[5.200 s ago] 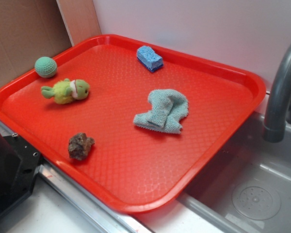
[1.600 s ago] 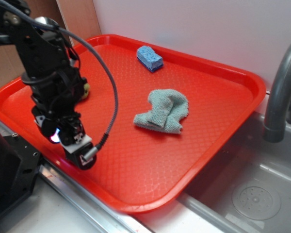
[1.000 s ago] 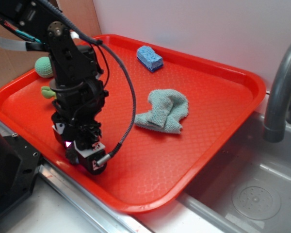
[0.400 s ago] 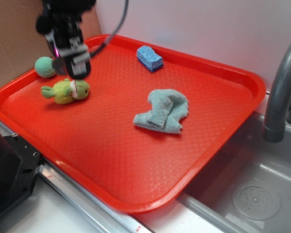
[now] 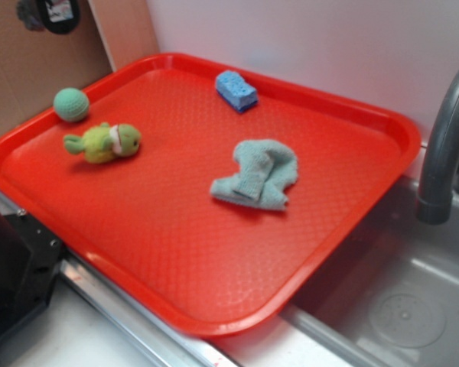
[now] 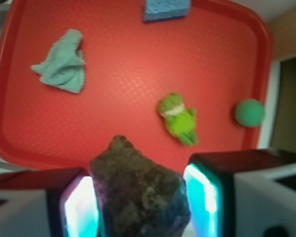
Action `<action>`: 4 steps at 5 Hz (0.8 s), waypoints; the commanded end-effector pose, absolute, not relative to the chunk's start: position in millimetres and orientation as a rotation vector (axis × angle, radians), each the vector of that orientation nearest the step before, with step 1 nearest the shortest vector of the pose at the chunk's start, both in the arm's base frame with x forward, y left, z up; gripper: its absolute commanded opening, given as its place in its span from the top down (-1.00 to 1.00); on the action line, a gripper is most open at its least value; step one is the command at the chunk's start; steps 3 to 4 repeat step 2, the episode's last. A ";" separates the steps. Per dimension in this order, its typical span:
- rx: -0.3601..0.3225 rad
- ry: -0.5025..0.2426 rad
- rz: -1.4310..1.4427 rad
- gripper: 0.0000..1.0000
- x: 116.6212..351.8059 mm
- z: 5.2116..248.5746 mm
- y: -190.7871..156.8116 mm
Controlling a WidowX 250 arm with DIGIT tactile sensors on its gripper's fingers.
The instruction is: Grab the rock.
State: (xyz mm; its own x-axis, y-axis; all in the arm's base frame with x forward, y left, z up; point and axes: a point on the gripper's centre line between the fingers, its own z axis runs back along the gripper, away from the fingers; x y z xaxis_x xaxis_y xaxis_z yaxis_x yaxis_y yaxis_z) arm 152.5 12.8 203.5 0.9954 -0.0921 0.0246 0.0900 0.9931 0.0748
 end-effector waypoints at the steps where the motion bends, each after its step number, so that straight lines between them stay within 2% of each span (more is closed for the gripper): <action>1: 0.123 -0.148 0.150 1.00 140.7 213.2 30.0; 2: 0.080 -0.118 0.120 1.00 142.0 205.8 29.1; 4: 0.080 -0.118 0.120 1.00 142.0 205.8 29.1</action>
